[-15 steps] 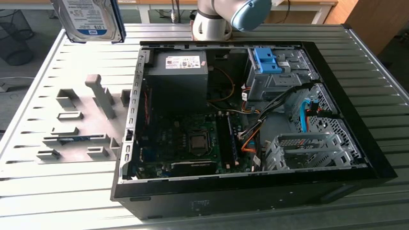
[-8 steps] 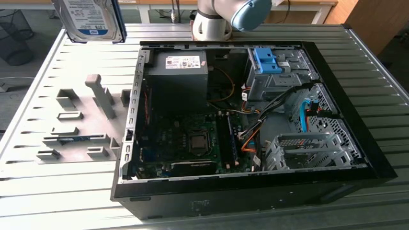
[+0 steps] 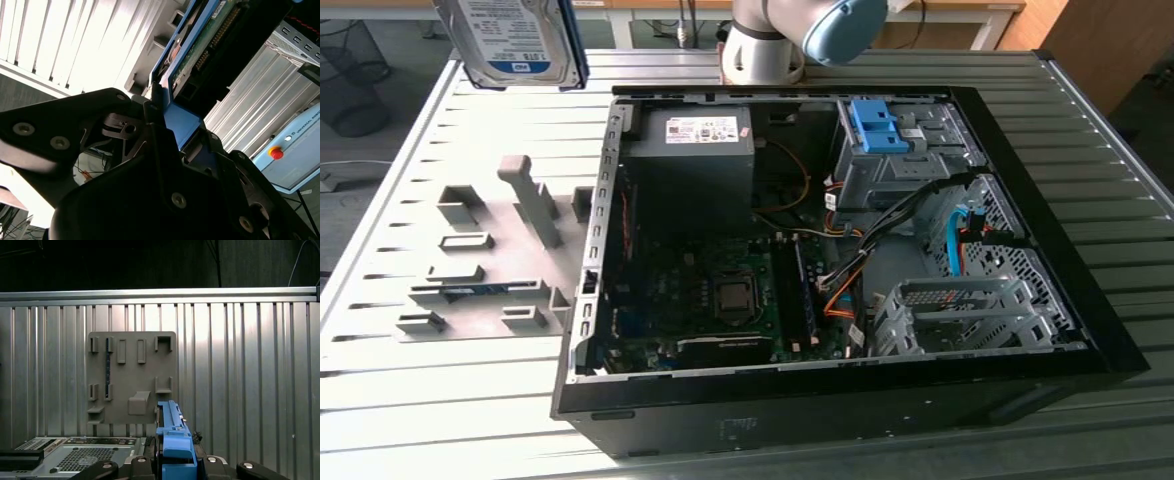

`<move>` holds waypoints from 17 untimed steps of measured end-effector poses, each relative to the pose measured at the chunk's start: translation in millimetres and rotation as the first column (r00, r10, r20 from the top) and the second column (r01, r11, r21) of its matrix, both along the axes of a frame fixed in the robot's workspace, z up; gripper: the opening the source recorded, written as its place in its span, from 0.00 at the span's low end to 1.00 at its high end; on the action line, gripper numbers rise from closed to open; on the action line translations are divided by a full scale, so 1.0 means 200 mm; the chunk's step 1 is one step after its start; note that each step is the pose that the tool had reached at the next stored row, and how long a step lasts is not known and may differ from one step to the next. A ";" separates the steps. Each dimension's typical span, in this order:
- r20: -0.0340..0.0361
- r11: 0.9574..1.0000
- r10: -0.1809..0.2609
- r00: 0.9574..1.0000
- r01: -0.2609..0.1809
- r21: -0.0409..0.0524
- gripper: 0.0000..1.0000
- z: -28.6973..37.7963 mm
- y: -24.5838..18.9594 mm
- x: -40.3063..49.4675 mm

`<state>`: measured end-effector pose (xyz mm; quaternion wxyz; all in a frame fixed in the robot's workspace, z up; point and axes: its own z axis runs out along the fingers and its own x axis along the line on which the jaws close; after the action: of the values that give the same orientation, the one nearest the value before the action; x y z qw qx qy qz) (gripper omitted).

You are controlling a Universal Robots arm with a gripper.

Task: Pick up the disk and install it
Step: 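Pick up the disk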

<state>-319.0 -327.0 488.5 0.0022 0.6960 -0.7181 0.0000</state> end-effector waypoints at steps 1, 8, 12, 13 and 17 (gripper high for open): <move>0.000 1.000 0.000 1.000 0.000 0.000 0.36 0.000 0.000 0.003; 0.000 1.000 0.000 1.000 0.000 0.000 0.36 0.000 0.000 0.021; 0.000 1.000 0.000 1.000 0.000 0.000 0.36 0.000 0.000 0.038; 0.000 1.000 0.000 1.000 0.000 0.000 0.36 0.000 0.000 0.043; 0.000 1.000 0.000 1.000 0.000 0.000 0.36 0.000 0.000 0.075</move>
<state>-304.1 -327.0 488.5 0.0022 0.6960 -0.7181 0.0000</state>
